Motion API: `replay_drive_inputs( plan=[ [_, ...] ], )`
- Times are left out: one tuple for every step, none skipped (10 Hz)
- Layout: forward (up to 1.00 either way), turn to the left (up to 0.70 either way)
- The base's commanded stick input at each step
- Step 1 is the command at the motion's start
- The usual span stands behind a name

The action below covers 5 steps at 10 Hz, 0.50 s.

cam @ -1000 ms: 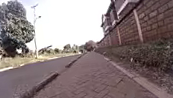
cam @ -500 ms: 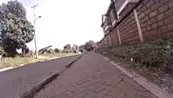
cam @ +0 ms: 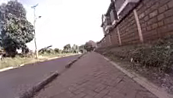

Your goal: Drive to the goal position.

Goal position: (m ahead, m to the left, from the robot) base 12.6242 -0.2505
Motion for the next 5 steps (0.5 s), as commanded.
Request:
replay_drive_inputs(
  plan=[
    [0.7,0.0],
    [0.7,0.0],
    [0.7,0.0],
    [0.7,0.0],
    [0.7,0.0]
  ],
)
